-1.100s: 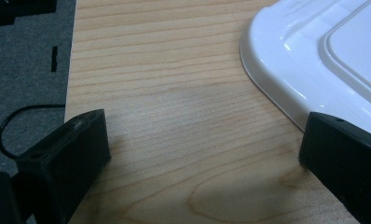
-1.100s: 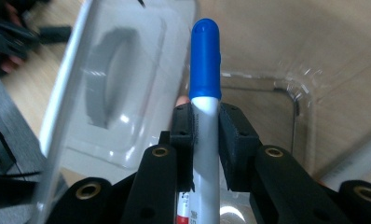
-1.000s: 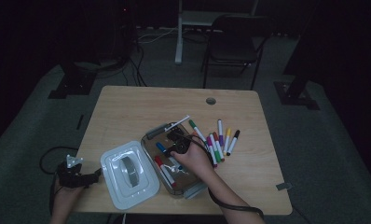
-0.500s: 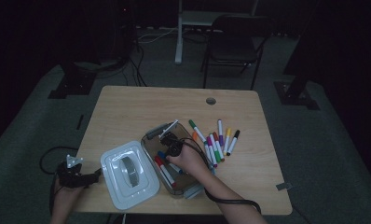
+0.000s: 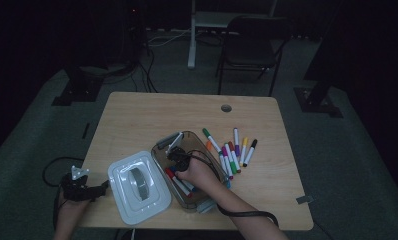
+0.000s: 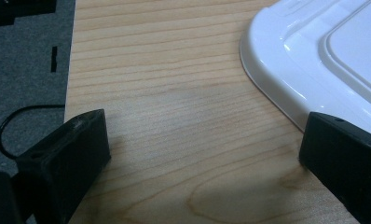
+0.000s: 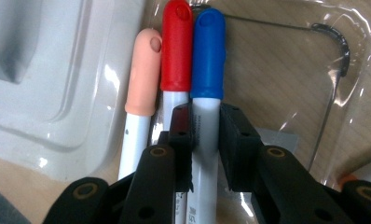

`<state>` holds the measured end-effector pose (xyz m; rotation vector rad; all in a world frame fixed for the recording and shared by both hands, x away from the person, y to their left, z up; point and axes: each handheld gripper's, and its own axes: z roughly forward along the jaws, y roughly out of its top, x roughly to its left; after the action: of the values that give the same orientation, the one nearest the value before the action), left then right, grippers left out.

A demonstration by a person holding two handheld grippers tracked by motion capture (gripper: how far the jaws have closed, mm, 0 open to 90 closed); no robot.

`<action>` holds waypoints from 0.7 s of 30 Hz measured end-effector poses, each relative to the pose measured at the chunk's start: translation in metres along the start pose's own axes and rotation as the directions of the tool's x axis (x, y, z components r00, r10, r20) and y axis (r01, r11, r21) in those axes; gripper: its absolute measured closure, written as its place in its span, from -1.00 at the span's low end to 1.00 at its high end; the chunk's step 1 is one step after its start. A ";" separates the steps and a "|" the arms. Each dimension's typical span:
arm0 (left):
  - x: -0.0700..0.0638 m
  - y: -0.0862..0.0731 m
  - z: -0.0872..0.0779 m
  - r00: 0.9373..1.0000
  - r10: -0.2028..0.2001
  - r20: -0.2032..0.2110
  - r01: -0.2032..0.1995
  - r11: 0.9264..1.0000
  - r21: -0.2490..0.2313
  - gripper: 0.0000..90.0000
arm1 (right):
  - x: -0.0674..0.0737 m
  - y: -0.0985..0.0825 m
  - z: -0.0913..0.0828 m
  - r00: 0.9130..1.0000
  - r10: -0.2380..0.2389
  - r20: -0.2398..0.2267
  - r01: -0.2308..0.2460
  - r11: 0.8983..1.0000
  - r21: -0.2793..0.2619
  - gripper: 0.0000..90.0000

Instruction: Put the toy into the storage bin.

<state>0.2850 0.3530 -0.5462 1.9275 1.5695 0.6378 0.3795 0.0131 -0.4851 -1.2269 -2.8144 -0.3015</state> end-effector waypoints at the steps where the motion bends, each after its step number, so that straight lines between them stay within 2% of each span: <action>1: 0.000 0.000 0.000 1.000 0.000 0.000 0.000 1.000 0.000 -0.95 | 0.000 0.000 0.000 1.000 0.000 0.000 0.000 1.000 0.000 0.67; 8: 0.000 0.000 0.000 1.000 -0.001 0.000 0.001 1.000 0.000 -0.95 | -0.003 -0.010 -0.017 0.999 -0.012 -0.050 0.008 0.996 -0.086 0.59; 9: 0.000 0.000 0.000 1.000 0.000 0.000 0.000 1.000 0.000 -0.95 | -0.005 -0.013 -0.023 0.998 -0.008 -0.069 0.000 0.993 -0.114 0.58; 12: 0.000 0.000 0.000 1.000 -0.001 0.000 0.001 1.000 -0.001 -0.95 | -0.009 -0.023 -0.040 0.997 -0.019 -0.077 0.005 0.983 -0.181 0.52; 14: 0.000 0.000 0.000 1.000 -0.001 0.000 0.001 1.000 -0.001 -0.95 | -0.015 -0.032 -0.056 0.993 -0.016 -0.114 -0.011 0.972 -0.235 0.49; 17: 0.000 0.000 0.000 1.000 0.001 -0.001 -0.001 1.000 -0.002 -0.95 | -0.026 -0.047 -0.078 0.990 -0.007 -0.142 -0.037 0.952 -0.304 0.46; 21: 0.000 0.000 0.000 1.000 0.001 -0.001 -0.001 1.000 -0.001 -0.95 | -0.046 -0.069 -0.106 0.987 0.018 -0.158 -0.079 0.917 -0.391 0.43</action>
<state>0.2851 0.3530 -0.5462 1.9272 1.5687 0.6395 0.3576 -0.0876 -0.3980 -1.2698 -2.6649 -0.9597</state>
